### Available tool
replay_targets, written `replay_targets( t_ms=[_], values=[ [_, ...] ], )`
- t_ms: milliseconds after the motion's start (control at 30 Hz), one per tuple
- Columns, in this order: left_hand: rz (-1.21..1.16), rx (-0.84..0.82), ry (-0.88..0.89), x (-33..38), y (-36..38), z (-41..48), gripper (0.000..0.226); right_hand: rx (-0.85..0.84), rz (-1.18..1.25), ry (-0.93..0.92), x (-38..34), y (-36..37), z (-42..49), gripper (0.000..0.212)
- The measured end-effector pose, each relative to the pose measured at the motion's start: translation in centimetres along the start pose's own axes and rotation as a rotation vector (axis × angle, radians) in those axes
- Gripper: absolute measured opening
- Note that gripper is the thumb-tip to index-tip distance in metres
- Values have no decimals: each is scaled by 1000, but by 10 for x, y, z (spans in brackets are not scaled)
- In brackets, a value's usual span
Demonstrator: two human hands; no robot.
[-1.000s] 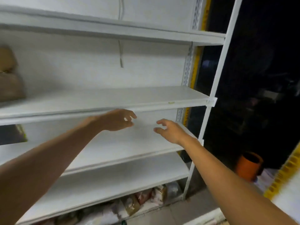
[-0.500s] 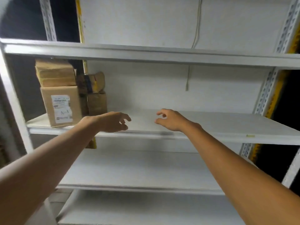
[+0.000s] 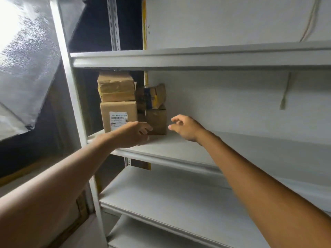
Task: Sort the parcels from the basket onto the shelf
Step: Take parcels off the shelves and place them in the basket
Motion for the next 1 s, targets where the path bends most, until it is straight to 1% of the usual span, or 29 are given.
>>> replay_targets(
  t_ms=[100, 200, 300, 367, 500, 600, 667, 733, 800, 867, 933, 1000],
  values=[
    [60, 77, -38, -20, -29, 1, 32, -31, -21, -78, -10, 7, 32, 47],
    [34, 185, -98, -42, -63, 0, 31, -33, -9, -173, -35, 11, 65, 46],
    [33, 310, -196, -62, -90, -7, 37, -20, 33, -270, -61, 20, 89, 46],
    [93, 366, -241, -73, -101, -12, 45, -19, 80, -299, -70, 29, 102, 46],
    [171, 427, -345, -104, -114, -14, 56, 16, 145, -348, -81, 42, 126, 49],
    [205, 404, -384, -129, -116, -4, 60, 77, 186, -376, -91, 42, 146, 50],
    [181, 408, -393, -145, -117, 9, 62, 111, 218, -388, -98, 43, 159, 52],
    [102, 412, -392, -162, -117, 24, 64, 121, 204, -404, -106, 48, 172, 56],
    [17, 412, -346, -176, -116, 40, 64, 110, 194, -421, -114, 56, 186, 62],
    [-93, 433, -269, -185, -116, 55, 62, 106, 199, -422, -120, 64, 197, 72],
    [-194, 454, -212, -194, -115, 66, 60, 152, 196, -411, -121, 68, 208, 80],
    [-250, 471, -171, -203, -115, 74, 60, 193, 192, -399, -122, 70, 218, 74]
  ],
)
Point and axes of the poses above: each hand's wrist, its own z-axis towards the middle knuckle, its own y-axis out of the palm, x = y × z, the point moved 8 cm from there along z, towards the middle knuckle, and after that the axes turned 1 degree about -y, right-handed, at the moved point
